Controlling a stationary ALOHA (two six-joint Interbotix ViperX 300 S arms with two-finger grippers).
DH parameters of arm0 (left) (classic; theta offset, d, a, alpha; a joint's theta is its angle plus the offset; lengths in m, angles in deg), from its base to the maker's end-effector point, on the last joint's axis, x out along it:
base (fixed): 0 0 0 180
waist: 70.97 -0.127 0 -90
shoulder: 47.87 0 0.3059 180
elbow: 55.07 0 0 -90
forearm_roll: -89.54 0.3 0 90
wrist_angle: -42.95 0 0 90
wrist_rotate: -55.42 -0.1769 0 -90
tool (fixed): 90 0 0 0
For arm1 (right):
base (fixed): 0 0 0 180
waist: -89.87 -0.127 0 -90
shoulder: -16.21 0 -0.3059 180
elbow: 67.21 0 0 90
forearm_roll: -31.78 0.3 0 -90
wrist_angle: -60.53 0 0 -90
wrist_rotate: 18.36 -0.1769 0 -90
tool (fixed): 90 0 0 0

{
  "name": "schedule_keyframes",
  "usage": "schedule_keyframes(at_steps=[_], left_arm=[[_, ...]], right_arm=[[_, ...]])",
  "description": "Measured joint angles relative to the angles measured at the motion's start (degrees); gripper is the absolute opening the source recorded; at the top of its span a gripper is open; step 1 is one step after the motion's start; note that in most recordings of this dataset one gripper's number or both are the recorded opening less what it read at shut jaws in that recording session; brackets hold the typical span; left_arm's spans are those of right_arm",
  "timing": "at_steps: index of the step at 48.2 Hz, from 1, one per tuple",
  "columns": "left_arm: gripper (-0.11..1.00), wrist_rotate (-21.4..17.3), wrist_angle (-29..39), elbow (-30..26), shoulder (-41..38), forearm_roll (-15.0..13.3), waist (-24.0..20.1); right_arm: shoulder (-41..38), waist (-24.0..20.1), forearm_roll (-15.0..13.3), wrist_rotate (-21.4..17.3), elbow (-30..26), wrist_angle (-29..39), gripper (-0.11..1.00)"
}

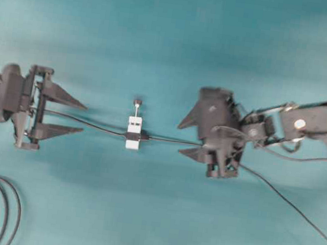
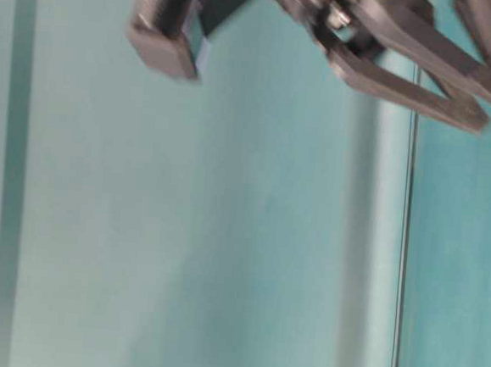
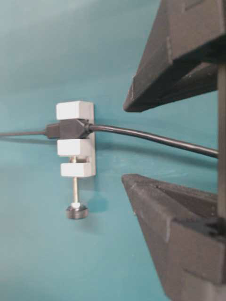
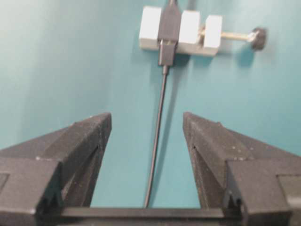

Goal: Insert the USB cable into the female connector supported by the left arm.

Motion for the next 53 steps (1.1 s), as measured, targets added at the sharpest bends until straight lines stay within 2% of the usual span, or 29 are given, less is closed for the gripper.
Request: schedule_keyframes(at_steps=[8,15,23,30,45,53], left_arm=[[0.65,0.00,0.62,2.99,7.56,-0.09,-1.05],[0.65,0.00,1.67,5.10,14.59,-0.70,-2.55],[0.65,0.00,8.96,6.33,23.12,-0.88,-3.08],[0.65,-0.09,16.79,7.91,31.20,-0.79,-3.16],[0.65,-0.09,26.19,13.18,53.96,-0.44,-3.16],[0.65,-0.09,32.17,13.27,57.30,-0.35,-3.16]], right_arm=[[5.71,1.49,0.70,-2.37,6.59,-4.22,0.64],[9.67,3.69,1.41,-3.16,11.69,-11.69,0.64],[13.89,7.03,1.76,-2.72,16.61,-19.69,0.63],[16.26,9.23,1.85,-1.93,19.78,-20.39,0.60],[26.98,12.48,1.85,0.09,25.66,-20.39,0.59],[35.42,12.66,1.85,0.97,30.06,-19.95,0.59]])
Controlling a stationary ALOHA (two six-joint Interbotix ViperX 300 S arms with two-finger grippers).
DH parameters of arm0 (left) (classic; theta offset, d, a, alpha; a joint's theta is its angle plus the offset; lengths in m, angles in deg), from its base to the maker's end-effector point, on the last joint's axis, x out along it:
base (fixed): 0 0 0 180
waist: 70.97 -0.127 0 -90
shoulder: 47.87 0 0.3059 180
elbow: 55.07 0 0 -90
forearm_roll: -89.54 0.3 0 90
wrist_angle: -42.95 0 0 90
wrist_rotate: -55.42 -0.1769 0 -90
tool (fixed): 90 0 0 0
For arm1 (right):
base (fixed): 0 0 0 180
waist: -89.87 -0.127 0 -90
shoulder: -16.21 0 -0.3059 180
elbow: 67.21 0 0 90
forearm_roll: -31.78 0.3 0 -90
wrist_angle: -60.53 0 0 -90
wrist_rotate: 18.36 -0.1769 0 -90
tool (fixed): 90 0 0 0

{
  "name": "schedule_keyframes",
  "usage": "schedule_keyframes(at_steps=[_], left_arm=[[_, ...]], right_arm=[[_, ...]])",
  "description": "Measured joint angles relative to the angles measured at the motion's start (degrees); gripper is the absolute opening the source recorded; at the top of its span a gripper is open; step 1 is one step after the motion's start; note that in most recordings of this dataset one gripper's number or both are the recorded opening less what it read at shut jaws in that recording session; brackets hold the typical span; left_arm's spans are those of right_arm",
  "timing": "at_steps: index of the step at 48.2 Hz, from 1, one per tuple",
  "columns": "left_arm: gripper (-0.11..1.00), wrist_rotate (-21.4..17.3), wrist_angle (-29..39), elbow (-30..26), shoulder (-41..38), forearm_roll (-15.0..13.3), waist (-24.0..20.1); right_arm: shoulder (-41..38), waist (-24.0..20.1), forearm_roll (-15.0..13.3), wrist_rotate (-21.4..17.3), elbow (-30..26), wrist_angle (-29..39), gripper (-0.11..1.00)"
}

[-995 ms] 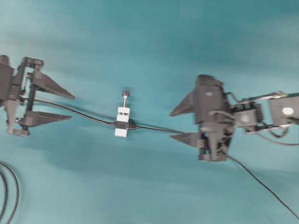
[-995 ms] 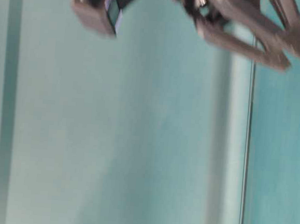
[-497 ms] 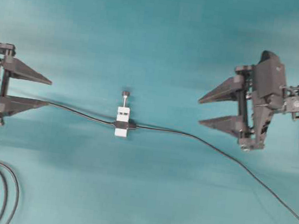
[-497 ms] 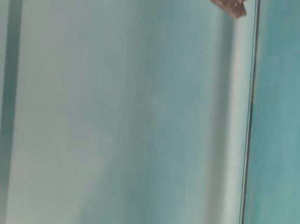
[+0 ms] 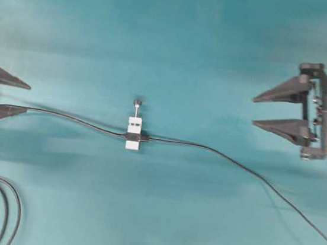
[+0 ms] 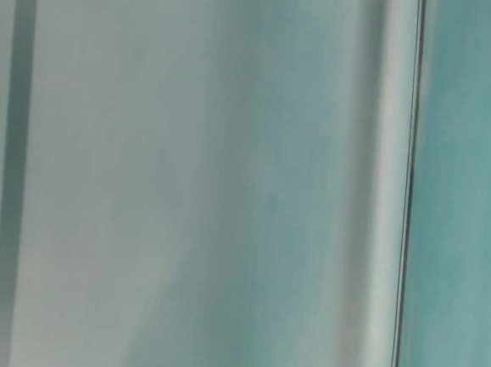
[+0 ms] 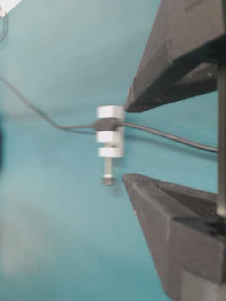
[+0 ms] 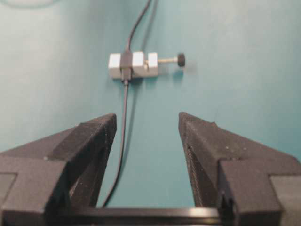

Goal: Insert the USB cable into the female connector supported by the left arm.

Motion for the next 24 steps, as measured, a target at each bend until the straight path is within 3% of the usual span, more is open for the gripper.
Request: schedule_keyframes(at_steps=[13,24], left_arm=[[0.64,0.09,2.46,0.00,-1.05,0.00,0.00],[0.64,0.09,2.72,0.00,-1.14,0.00,0.00]], right_arm=[[11.34,0.09,0.00,0.18,5.19,9.93,0.60],[18.72,-0.97,-0.09,-3.25,5.98,14.77,0.60]])
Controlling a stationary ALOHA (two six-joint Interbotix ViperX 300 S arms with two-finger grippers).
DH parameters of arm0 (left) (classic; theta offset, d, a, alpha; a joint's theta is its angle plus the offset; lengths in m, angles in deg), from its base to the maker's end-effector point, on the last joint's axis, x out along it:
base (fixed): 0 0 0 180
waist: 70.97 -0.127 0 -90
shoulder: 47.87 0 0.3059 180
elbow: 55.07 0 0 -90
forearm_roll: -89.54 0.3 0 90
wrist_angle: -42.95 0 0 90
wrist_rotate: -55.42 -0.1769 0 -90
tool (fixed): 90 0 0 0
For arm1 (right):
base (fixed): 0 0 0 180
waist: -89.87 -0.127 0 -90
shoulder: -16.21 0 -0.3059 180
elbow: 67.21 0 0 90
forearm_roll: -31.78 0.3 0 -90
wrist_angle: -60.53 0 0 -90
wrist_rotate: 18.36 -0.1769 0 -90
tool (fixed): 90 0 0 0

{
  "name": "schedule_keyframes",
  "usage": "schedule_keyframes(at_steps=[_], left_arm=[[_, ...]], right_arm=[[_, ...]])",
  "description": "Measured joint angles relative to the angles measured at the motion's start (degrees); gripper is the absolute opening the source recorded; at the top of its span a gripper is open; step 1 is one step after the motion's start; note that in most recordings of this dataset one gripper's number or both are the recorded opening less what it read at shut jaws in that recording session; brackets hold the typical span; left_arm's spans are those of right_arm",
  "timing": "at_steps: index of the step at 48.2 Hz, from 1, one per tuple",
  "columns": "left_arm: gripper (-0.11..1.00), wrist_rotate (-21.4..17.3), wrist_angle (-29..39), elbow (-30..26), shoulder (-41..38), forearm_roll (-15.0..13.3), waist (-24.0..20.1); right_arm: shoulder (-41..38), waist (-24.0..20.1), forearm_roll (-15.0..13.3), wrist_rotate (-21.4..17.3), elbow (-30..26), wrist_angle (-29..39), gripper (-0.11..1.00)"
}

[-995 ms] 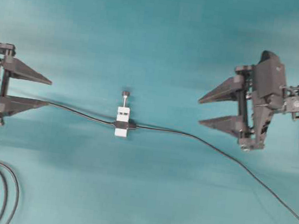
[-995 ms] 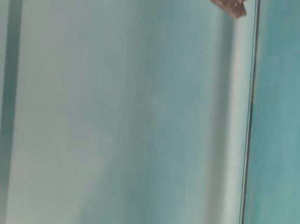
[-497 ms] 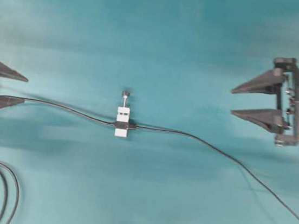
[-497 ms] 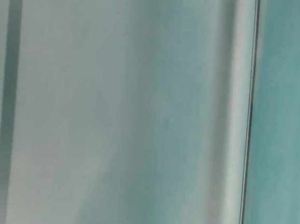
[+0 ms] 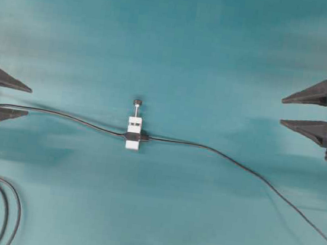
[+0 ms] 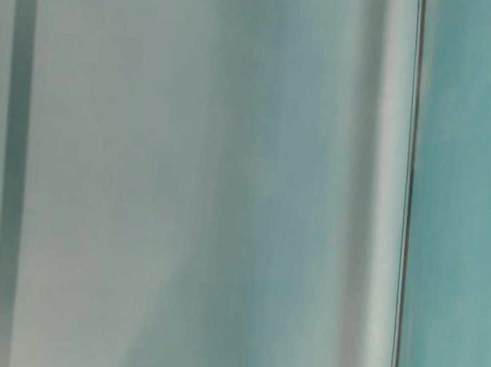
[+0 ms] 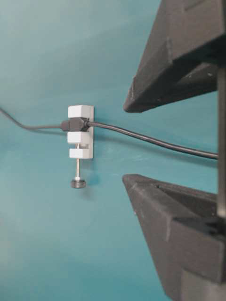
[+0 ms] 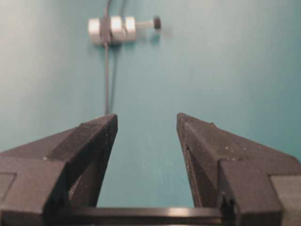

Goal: Insert the USB cable into the female connector supported by the left arm.

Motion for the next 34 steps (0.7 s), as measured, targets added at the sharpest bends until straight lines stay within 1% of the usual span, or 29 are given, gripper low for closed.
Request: schedule_keyframes(at_steps=[2,11,22,34], left_arm=[[0.64,0.00,0.00,-0.09,0.00,0.00,0.00],[0.64,0.00,-1.49,-0.70,0.00,0.00,0.00],[0.64,-0.09,-5.36,-1.05,0.00,0.00,0.09],[0.64,-0.09,-4.83,-0.53,0.00,0.00,0.00]], right_arm=[[0.88,0.00,0.09,-0.62,0.18,0.00,0.60],[3.60,0.00,-0.44,-0.26,0.26,-0.09,0.60],[3.87,0.00,-0.62,-1.14,0.26,-1.05,0.60],[3.96,0.26,-0.62,-0.97,-0.53,-1.93,0.60]])
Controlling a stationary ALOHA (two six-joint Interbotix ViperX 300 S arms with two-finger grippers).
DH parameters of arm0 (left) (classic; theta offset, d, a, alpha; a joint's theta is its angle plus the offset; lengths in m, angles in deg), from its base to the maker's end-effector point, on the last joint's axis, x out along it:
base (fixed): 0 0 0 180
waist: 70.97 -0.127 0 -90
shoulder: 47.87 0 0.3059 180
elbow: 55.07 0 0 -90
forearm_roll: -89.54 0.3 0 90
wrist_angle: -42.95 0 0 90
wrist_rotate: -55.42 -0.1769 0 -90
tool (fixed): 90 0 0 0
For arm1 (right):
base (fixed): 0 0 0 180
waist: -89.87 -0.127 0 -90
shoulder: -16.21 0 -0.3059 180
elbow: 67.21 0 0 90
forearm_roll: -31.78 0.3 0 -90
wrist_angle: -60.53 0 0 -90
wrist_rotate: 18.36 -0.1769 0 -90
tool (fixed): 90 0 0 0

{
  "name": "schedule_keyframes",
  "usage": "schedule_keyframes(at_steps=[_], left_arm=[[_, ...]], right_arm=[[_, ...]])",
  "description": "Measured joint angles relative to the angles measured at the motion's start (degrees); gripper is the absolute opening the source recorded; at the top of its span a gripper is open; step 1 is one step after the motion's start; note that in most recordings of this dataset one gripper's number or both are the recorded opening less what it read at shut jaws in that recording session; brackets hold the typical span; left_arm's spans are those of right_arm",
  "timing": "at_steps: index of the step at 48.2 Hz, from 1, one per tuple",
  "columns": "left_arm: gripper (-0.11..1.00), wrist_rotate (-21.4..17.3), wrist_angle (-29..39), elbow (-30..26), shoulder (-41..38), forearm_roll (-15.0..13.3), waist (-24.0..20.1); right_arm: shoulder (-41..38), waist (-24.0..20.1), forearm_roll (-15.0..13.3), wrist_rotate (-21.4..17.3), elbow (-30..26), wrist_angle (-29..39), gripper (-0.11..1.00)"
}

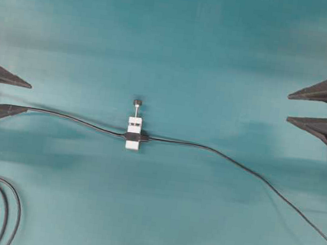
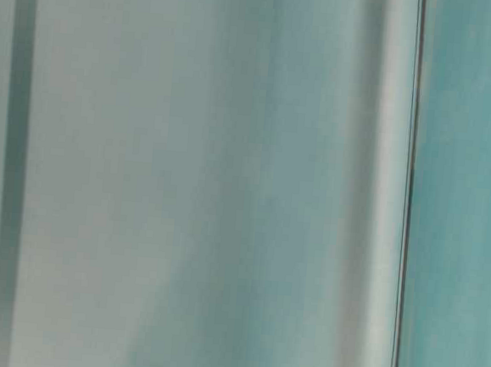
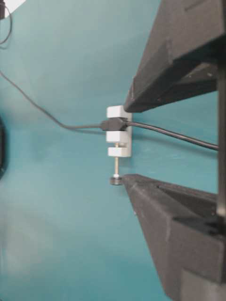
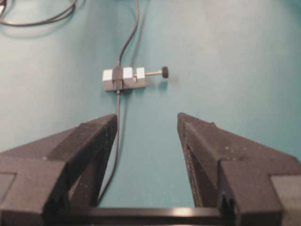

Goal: Insert the USB cable into the female connector supported by the left arm.

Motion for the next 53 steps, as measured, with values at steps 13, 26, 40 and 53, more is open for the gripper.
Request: schedule_keyframes(at_steps=[13,26,40,53], left_arm=[[0.64,0.00,3.60,0.70,0.00,0.00,0.00],[0.64,0.09,4.13,0.70,0.00,0.00,0.00],[0.64,0.00,4.13,0.70,0.00,0.00,0.00],[0.64,0.09,4.04,0.70,0.00,0.00,0.00]], right_arm=[[0.00,0.09,-0.18,0.00,3.96,0.88,0.60],[0.00,0.09,-1.49,0.09,4.39,0.97,0.60],[0.00,0.00,-1.58,0.00,5.98,5.98,0.60],[0.09,0.09,-1.58,0.18,5.45,10.11,0.60]])
